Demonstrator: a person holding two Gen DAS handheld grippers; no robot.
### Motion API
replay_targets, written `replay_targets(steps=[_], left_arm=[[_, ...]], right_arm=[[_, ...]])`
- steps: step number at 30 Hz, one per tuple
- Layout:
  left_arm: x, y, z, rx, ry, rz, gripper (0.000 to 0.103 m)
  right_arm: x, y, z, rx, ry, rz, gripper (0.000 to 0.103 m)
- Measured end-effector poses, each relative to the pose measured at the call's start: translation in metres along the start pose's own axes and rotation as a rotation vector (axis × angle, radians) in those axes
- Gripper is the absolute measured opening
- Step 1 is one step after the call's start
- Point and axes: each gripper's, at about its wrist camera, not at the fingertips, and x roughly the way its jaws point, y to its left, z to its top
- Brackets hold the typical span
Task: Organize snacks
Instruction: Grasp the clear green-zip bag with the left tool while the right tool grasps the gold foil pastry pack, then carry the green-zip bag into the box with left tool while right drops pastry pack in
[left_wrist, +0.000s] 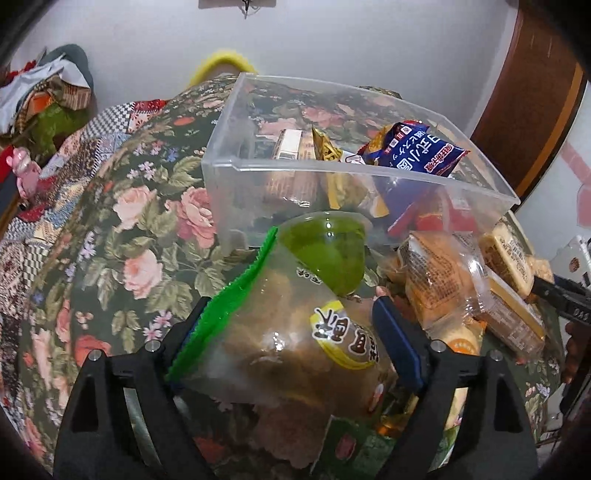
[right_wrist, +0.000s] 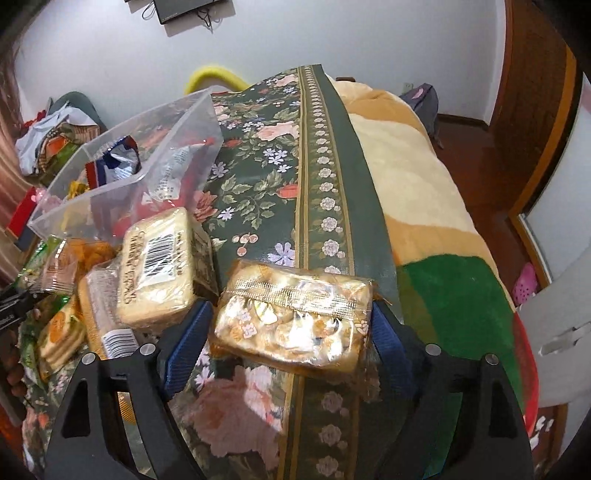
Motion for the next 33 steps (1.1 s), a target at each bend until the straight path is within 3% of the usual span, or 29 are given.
replay_targets(steps=[9, 16, 33], left_arm=[[-0.015, 0.004, -0.004, -0.014, -0.048, -0.026, 0.062], [-0.037, -0.002, -0.002, 0.023, -0.092, -0.002, 0.053], [-0.100, -0.004, 0.029, 0.023, -0.257, -0.016, 0.051]], right_arm=[[-0.001, 0.001, 0.000, -0.006, -0.019, 0.003, 0.075], [-0.009, 0.005, 0.000, -0.011, -0.039, 0.008, 0.074], [-0.053, 0.032, 0.036, -0.061, -0.183, 0.051, 0.074]])
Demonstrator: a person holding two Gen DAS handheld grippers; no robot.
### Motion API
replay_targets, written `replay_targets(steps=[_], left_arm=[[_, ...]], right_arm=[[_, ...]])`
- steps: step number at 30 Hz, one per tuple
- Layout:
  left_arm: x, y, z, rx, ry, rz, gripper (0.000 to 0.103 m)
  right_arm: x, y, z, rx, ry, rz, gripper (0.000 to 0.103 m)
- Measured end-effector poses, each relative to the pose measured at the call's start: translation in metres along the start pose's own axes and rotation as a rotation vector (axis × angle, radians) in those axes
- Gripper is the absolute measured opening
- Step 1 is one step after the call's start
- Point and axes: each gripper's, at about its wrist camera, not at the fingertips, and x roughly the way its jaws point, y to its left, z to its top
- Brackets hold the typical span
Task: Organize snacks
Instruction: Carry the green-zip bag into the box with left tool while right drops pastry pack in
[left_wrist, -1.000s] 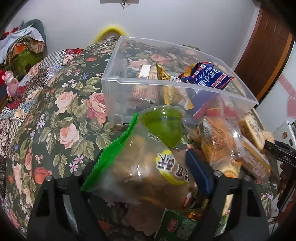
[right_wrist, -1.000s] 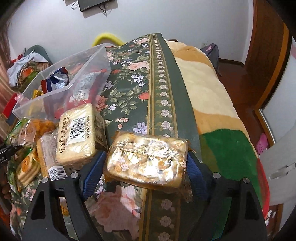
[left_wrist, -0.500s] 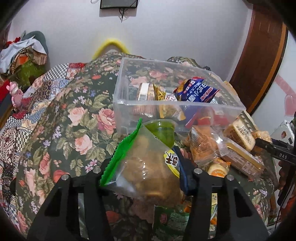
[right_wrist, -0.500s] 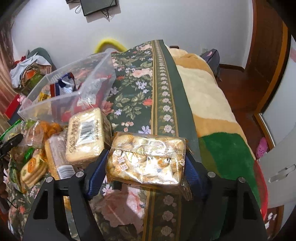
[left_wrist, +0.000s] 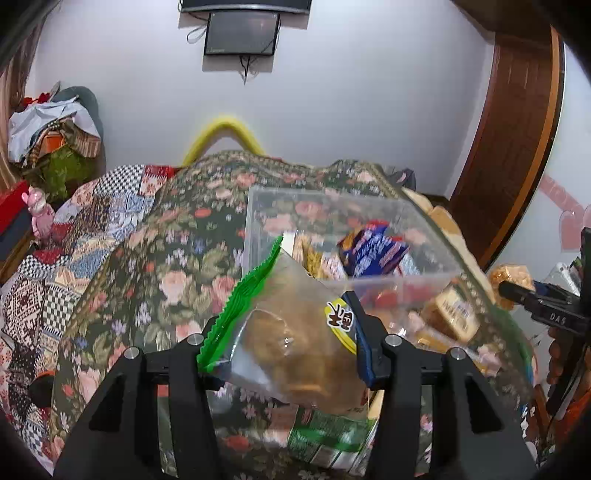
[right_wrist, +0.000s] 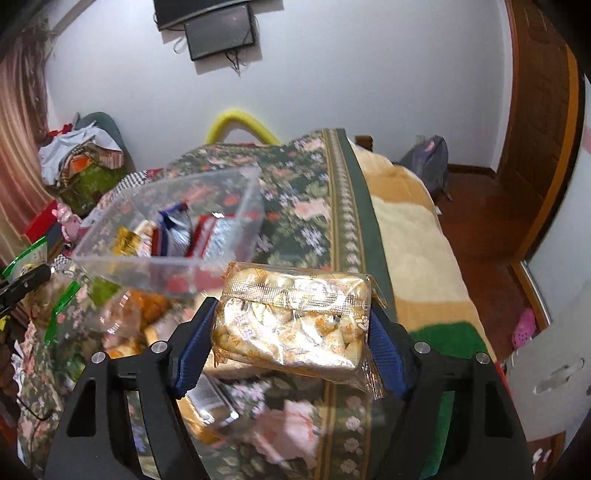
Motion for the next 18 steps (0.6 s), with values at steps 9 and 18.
replay_targets(steps=[9, 18], left_arm=[[0.005, -0.009, 0.036, 0.013, -0.066, -0.007, 0.051], [0.029, -0.023, 0.064, 0.036, -0.088, 0.003, 0.051]], right_arm=[[0.004, 0.030, 0.034, -0.065, -0.067, 0.053, 0.074], [0.023, 0.057, 0.065, -0.122, -0.106, 0.082, 0.074]])
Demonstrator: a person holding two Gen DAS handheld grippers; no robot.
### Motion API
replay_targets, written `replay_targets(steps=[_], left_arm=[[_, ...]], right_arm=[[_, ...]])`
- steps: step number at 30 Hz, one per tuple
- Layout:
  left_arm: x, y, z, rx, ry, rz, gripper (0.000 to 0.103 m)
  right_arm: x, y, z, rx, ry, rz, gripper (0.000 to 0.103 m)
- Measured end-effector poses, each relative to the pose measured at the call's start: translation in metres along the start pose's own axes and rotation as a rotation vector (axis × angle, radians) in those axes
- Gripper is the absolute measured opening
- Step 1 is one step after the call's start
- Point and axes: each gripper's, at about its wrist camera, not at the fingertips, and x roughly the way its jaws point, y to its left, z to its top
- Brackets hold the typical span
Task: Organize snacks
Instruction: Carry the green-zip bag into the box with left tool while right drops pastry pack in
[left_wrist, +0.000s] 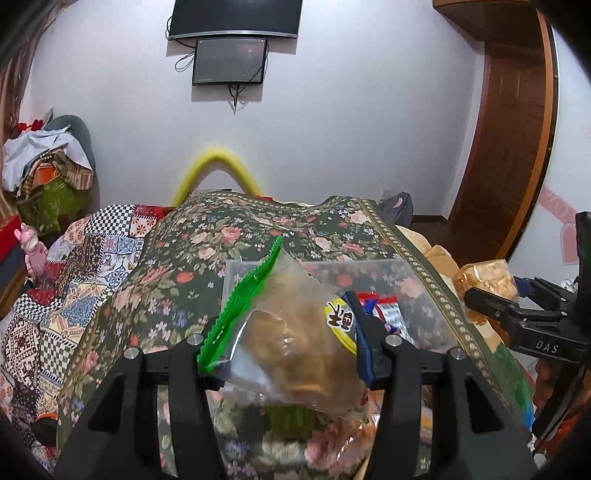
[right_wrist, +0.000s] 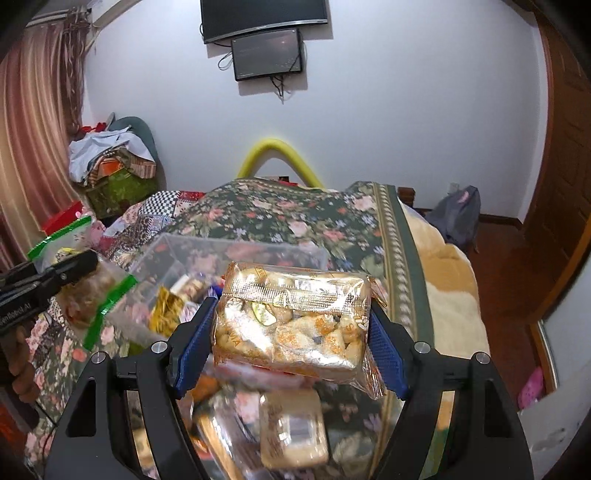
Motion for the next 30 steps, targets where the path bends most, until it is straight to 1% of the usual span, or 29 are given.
replay_targets(steps=[5, 10, 15, 22, 27, 30], left_arm=[[0.026, 0.004, 0.014, -0.037, 0.022, -0.015, 0.051], [0.055, 0.009, 0.022, -0.072, 0.061, -0.024, 0.051], [0.084, 0.013, 0.023, -0.077, 0.098, 0.010, 0.052], [0.124, 0.014, 0.021, -0.072, 0.177, 0.037, 0.052], [0.140, 0.013, 0.017, -0.060, 0.222, 0.044, 0.052], [0.145, 0.013, 0.016, -0.057, 0.235, 0.061, 0.053]], right_arm=[[0.018, 0.007, 0.012, -0.013, -0.001, 0.007, 0.074], [0.045, 0.011, 0.021, -0.018, 0.034, 0.019, 0.074], [0.071, 0.011, 0.021, -0.015, 0.068, 0.006, 0.074], [0.097, 0.008, 0.023, -0.026, 0.125, 0.001, 0.074], [0.108, 0.011, 0.022, -0.047, 0.156, 0.003, 0.074], [0.110, 0.013, 0.021, -0.060, 0.163, -0.001, 0.076]])
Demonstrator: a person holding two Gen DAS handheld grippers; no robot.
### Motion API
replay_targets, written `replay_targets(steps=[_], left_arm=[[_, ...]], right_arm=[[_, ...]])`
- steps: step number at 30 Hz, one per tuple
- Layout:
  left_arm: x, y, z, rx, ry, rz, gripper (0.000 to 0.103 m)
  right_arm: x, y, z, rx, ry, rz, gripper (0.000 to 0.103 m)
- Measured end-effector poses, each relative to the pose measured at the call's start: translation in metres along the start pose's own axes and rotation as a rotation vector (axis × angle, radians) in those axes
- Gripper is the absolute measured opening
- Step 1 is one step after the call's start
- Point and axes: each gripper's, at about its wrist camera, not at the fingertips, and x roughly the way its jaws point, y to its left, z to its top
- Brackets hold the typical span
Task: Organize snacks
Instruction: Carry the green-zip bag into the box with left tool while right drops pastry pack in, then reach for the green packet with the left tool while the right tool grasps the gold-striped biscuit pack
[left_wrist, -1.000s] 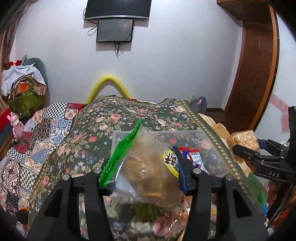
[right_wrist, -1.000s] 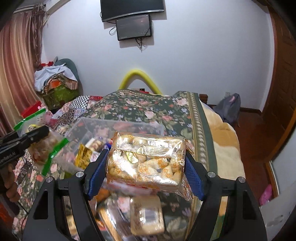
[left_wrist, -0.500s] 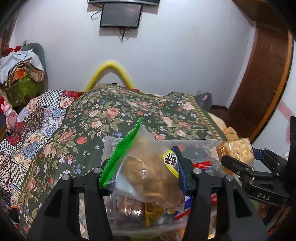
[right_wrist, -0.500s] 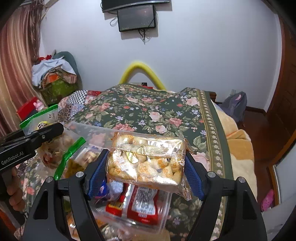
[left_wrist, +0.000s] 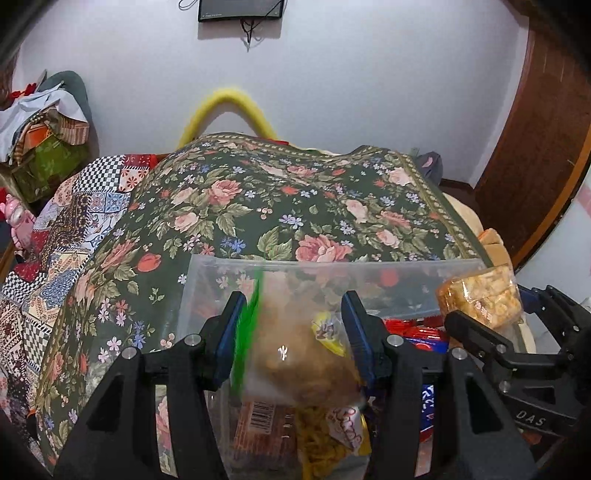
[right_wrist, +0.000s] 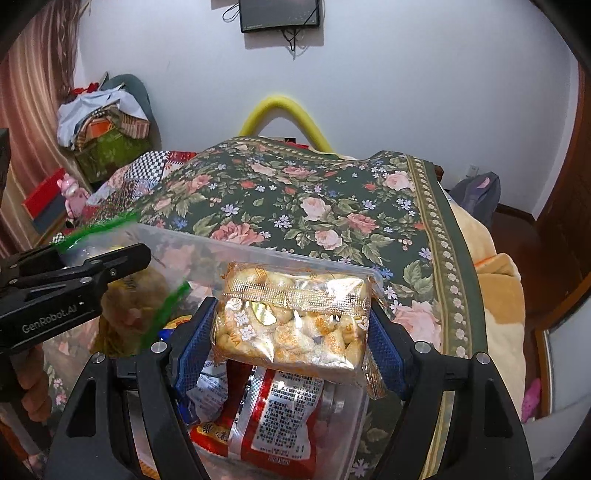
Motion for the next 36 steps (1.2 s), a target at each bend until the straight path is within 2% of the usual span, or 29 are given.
replay_targets(steps=[9, 20, 28, 36], left_arm=[[-0.020, 0.002, 0.002, 0.009, -0.020, -0.005, 0.054], [-0.102, -0.004, -0.009, 0.064, -0.121, -0.030, 0.055], [-0.151, -0.010, -0.046, 0.130, -0.140, -0.036, 0.058], [-0.163, -0.005, -0.101, 0.145, -0.082, -0.044, 0.061]], right_arm=[[-0.012, 0.002, 0.003, -0.018, -0.017, -0.010, 0.079], [-0.076, 0.013, -0.001, -0.023, -0.111, 0.025, 0.079], [-0.117, 0.023, -0.027, -0.038, -0.157, 0.036, 0.079], [-0.128, 0.023, -0.066, -0.023, -0.116, 0.053, 0.080]])
